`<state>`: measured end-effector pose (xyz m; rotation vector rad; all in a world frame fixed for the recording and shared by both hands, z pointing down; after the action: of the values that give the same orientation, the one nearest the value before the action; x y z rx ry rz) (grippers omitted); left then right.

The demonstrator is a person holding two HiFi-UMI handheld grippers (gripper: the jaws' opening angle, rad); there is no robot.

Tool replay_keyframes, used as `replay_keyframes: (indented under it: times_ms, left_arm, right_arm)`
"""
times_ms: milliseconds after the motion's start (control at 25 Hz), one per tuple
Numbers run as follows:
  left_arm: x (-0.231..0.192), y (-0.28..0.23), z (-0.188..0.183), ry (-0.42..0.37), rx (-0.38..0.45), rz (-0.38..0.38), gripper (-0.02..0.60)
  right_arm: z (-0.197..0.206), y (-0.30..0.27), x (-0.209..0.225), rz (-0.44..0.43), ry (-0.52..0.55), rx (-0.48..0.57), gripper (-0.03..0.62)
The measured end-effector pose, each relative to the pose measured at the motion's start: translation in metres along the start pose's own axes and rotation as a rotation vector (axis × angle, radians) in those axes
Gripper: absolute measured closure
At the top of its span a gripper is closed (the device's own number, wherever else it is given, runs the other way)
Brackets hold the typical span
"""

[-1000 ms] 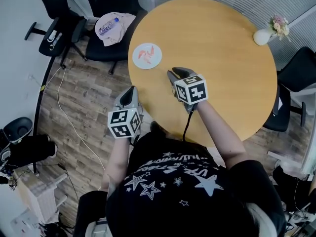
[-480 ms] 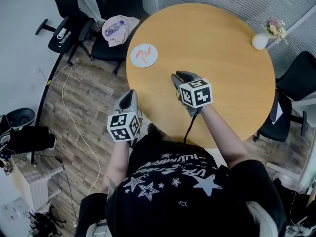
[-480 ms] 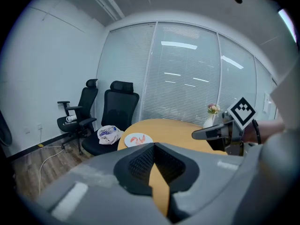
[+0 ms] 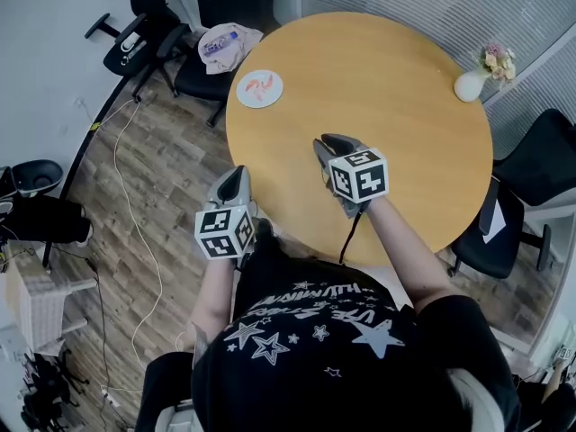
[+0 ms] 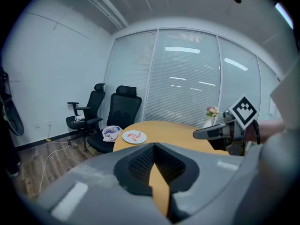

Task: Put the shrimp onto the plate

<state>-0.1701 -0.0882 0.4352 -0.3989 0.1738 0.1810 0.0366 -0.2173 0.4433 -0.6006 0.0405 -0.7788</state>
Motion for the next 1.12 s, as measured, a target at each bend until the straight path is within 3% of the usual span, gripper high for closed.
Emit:
replay_keyframes:
  times_ms: [400,680,1120]
  left_arm:
    - [0.050,0.048,0.030,0.037,0.004,-0.082,0.580]
    - [0.047,0.080,0.051,0.072,0.005,-0.140,0.580]
    - [0.059,0.143,0.082,0.141,0.035,-0.172,0.580]
  right_arm:
    - [0.030,0.045,0.003,-0.053,0.036,-0.006,0.546]
    - [0.047,0.044,-0.013,-0.084,0.023,-0.008,0.591]
    - [0.066,0.069,-0.044,-0.106,0.044,0.001,0.592]
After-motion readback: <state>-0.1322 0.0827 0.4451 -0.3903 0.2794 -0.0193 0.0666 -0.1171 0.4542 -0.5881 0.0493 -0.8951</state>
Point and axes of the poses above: the fingertips, and each gripper's own axes: y backward along the fingers, x to its right, z out of its underside, the point moved 7 cm from there along y, backward along the fingers, and after that the axes turned 6 degrees about z, right-handed, at the moved point
